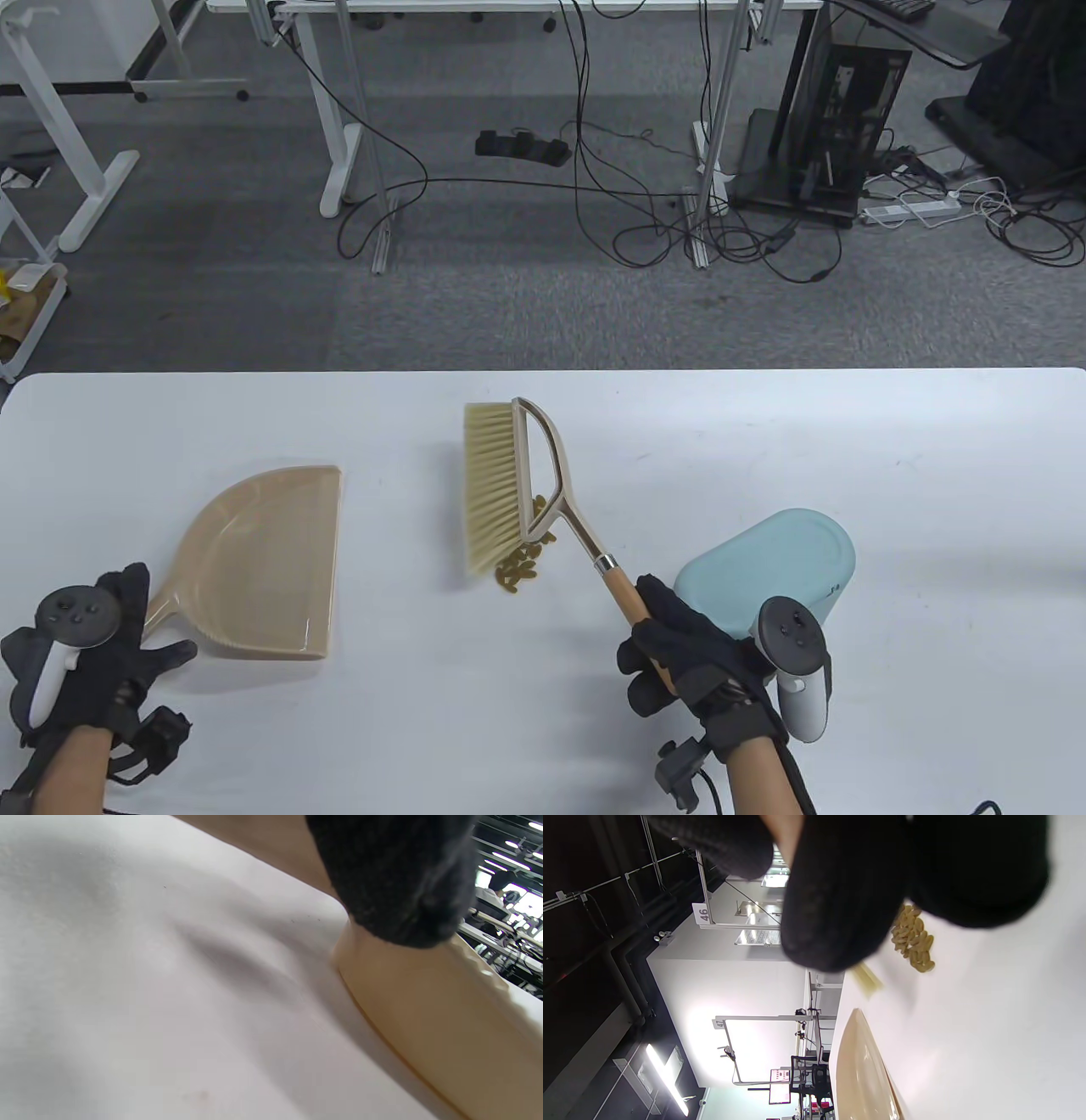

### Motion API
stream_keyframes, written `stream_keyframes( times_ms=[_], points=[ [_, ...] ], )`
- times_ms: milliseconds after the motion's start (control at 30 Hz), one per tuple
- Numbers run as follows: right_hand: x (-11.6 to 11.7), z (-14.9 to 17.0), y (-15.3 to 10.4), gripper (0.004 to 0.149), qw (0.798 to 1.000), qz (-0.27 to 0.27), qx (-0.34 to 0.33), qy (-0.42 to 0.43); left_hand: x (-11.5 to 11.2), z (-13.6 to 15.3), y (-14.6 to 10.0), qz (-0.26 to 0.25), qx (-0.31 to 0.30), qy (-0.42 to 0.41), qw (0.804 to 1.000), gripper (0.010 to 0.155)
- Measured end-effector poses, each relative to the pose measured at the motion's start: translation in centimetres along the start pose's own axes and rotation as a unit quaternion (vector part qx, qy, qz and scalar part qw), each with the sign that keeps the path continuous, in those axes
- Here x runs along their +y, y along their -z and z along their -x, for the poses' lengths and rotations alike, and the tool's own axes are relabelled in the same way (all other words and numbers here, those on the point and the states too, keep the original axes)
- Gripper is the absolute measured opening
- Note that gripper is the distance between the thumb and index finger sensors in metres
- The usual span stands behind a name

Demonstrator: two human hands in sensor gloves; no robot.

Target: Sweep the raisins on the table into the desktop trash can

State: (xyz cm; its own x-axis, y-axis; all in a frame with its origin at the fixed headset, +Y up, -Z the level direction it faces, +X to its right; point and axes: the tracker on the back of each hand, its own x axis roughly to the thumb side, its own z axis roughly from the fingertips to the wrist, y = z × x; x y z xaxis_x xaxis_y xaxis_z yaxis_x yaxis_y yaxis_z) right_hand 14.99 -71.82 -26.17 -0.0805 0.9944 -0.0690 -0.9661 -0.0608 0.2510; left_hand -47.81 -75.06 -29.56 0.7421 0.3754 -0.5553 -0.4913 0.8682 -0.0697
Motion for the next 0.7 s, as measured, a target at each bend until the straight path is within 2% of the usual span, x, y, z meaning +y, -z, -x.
stream_keyframes(
  times_ms=[167,233,367,467,533,600,633,667,700],
  points=[
    [-0.5,-0.4,-0.3,0.069,1.000,0.015,-0.005,0.005,0.5,-0.3,0.6,-0.007,0.032,0.002,0.999,0.069],
    [-0.8,-0.8,-0.5,0.068,1.000,0.023,-0.010,0.008,0.8,-0.1,0.5,0.001,0.029,-0.016,0.999,0.063],
    [-1.0,-2.6,-1.5,0.068,0.998,0.046,-0.030,-0.012,1.1,-0.1,0.1,0.070,-0.006,-0.096,0.993,0.064],
    [-0.4,-4.9,-2.5,0.067,0.988,0.094,-0.045,-0.111,1.0,-1.4,-0.7,0.092,-0.036,-0.054,0.994,0.066],
    [0.6,-7.0,-3.2,0.067,0.963,0.145,-0.049,-0.223,0.4,-2.8,-1.6,0.093,-0.071,-0.038,0.992,0.065],
    [1.8,-8.4,-3.3,0.065,0.929,0.169,-0.051,-0.326,-0.5,-4.6,-2.6,0.071,-0.111,-0.043,0.990,0.065],
    [2.6,-9.1,-3.3,0.064,0.901,0.179,-0.053,-0.392,-1.1,-5.7,-3.2,0.064,-0.133,-0.042,0.988,0.068],
    [3.2,-9.4,-3.1,0.063,0.882,0.185,-0.053,-0.431,-1.6,-6.4,-3.6,0.066,-0.145,-0.049,0.986,0.072],
    [4.2,-9.7,-2.8,0.063,0.850,0.191,-0.057,-0.488,-2.5,-7.5,-4.2,0.075,-0.148,-0.068,0.984,0.074]
  ],
)
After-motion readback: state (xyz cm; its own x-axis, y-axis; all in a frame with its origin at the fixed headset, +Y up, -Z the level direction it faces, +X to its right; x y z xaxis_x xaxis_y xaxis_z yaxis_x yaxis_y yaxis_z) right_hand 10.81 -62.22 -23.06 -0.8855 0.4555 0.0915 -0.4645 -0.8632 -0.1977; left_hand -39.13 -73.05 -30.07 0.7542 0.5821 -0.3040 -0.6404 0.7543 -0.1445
